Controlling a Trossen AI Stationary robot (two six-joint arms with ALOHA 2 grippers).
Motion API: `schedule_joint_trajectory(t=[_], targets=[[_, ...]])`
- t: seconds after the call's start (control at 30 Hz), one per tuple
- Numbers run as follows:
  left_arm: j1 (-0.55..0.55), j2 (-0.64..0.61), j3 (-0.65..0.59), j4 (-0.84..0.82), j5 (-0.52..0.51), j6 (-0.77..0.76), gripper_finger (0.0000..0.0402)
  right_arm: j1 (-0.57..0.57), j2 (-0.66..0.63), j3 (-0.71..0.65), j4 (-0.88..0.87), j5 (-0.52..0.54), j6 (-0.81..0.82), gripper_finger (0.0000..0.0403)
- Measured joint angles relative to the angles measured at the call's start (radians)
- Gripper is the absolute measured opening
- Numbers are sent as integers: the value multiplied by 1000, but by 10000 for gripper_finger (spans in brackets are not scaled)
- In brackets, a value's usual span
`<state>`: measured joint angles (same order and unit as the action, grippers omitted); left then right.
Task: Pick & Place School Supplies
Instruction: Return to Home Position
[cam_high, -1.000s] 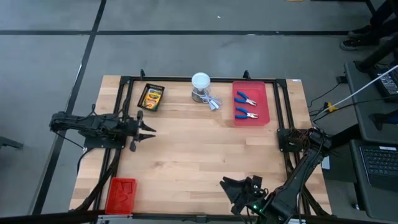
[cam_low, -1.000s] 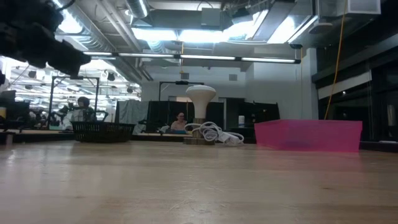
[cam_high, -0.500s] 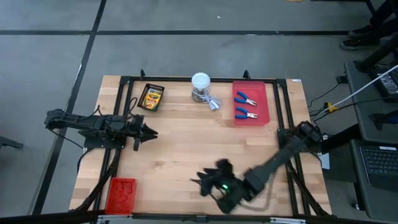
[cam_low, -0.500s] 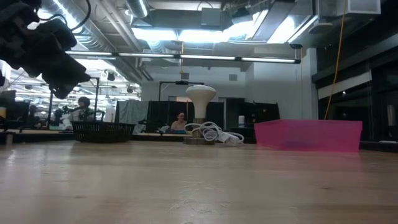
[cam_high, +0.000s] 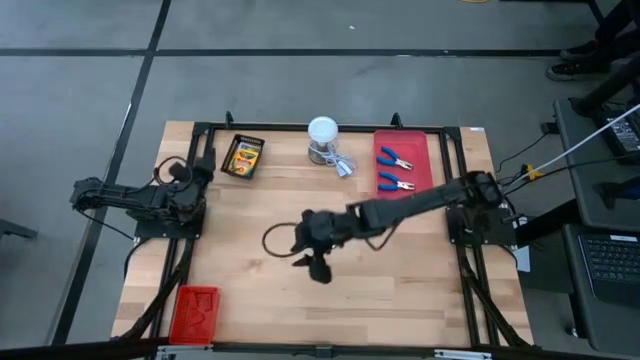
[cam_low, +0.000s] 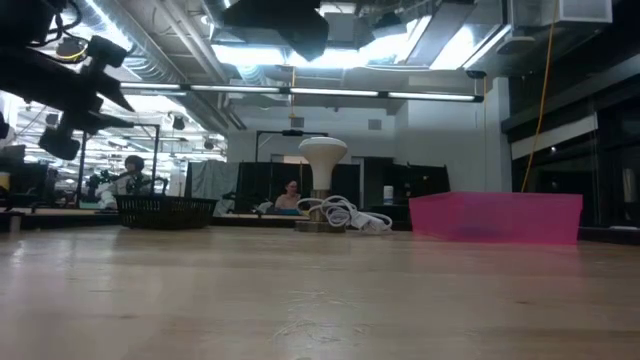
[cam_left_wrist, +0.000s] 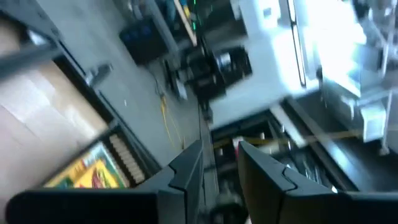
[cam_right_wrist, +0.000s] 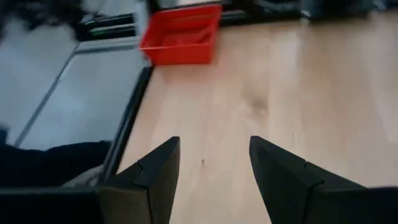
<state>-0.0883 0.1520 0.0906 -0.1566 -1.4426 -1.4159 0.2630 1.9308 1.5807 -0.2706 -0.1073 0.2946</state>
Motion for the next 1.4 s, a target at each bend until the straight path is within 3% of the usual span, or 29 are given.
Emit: schedule_joint_trajectory(t=[0.07, 0.17, 0.37, 0.53, 0.7, 0.87, 1.13, 1.23, 1.4], targets=[[0, 0, 0, 1, -49, -1, 95, -32, -31, -28, 2, -81, -101, 198], [0, 0, 0, 1, -50, -3, 95, -71, -132, -139, 11, -110, -226, 198], [0, 0, 0, 1, 8, -3, 93, -131, -437, -603, 328, -90, -293, 198], [0, 0, 0, 2, 59, -3, 95, -151, -691, -1048, 701, 29, -209, 198], [-1, 1, 0, 2, 117, -3, 93, -140, -955, -1316, 795, 134, -151, 198], [0, 1, 0, 2, 182, -3, 95, -152, -1187, -1409, 736, 152, -260, 198], [0, 1, 0, 1, 289, -3, 95, -190, -1555, -1414, 435, 144, -329, 198], [0, 1, 0, 1, 325, -3, 93, -202, -1681, -1422, 334, 144, -329, 198], [-1, 1, 0, 1, 381, -3, 95, -228, -1890, -1533, 337, 132, -249, 198]])
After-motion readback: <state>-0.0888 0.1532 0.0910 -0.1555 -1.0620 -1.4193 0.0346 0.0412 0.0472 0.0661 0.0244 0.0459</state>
